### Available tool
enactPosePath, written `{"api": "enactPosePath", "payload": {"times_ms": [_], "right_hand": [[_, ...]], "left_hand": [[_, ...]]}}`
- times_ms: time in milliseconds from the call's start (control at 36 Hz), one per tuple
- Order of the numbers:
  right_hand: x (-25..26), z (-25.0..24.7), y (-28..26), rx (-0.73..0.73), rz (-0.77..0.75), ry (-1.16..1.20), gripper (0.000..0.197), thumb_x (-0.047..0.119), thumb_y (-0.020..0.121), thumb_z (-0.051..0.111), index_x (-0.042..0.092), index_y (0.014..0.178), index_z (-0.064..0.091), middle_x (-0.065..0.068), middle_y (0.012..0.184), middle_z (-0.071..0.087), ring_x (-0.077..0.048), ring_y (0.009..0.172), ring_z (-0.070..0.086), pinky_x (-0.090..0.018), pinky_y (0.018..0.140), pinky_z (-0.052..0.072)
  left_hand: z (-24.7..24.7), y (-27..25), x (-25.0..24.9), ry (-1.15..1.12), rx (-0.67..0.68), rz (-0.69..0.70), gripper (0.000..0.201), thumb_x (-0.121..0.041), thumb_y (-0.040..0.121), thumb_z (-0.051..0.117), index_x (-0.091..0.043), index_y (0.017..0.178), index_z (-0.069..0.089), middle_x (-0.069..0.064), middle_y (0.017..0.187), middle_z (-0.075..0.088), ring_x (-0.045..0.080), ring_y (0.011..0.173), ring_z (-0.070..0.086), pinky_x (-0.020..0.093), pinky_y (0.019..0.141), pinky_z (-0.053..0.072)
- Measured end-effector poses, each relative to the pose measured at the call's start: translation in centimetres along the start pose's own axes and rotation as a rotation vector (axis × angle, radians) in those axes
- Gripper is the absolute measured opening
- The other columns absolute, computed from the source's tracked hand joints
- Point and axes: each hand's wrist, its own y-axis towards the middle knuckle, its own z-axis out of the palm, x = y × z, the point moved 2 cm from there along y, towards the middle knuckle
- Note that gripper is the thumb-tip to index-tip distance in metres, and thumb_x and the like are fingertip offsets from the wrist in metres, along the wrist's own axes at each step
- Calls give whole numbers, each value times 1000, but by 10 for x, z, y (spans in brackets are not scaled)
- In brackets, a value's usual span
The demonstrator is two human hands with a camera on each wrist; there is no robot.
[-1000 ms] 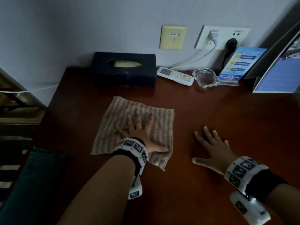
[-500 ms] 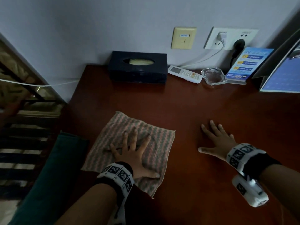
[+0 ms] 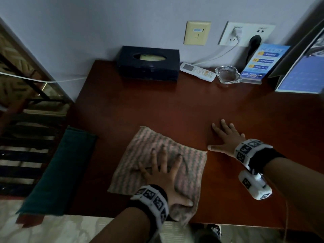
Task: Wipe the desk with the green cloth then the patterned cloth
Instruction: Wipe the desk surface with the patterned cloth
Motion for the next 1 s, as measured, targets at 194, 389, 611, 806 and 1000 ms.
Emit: {"api": "enactPosePath", "payload": {"times_ms": [194,389,611,806,1000], "right_hand": [[-1,3,1,-27,-10,10,92,68,81,53,46,147,-8,9,156,-23,-23,146,-14,-56,114,5],[-3,2,2,-25,-15,11,95,70,79,53,46,147,-9,9,156,-24,-21,145,-15,-56,115,4],[-9,7,4,-44,-64,26,93,71,79,50,48,146,-10,10,155,-25,-21,145,-18,-57,114,1],[-14,-1,5,-23,-96,69,67,56,94,38,48,147,-3,11,157,-18,-20,146,-14,-55,116,0],[-40,-3,-9,-23,-169,272,64,33,100,38,39,151,0,9,159,-6,-13,146,-6,-43,119,4]], "left_hand": [[2,16,-50,55,-17,102,129,-84,54,61,-50,133,-35,0,131,-57,36,118,-52,75,85,-24],[-17,28,-8,34,-81,65,119,-86,55,57,-56,134,-27,-8,141,-49,30,131,-43,74,95,-19],[-44,41,25,-23,-127,-180,129,-93,47,51,-51,126,-41,-2,128,-60,34,129,-44,74,102,-6],[-37,46,-43,7,-102,-100,131,-91,51,52,-43,133,-39,7,139,-51,40,129,-42,74,101,-6],[-16,59,-139,90,-72,97,108,-88,69,33,-40,137,-35,4,139,-51,40,125,-47,77,91,-18]]}}
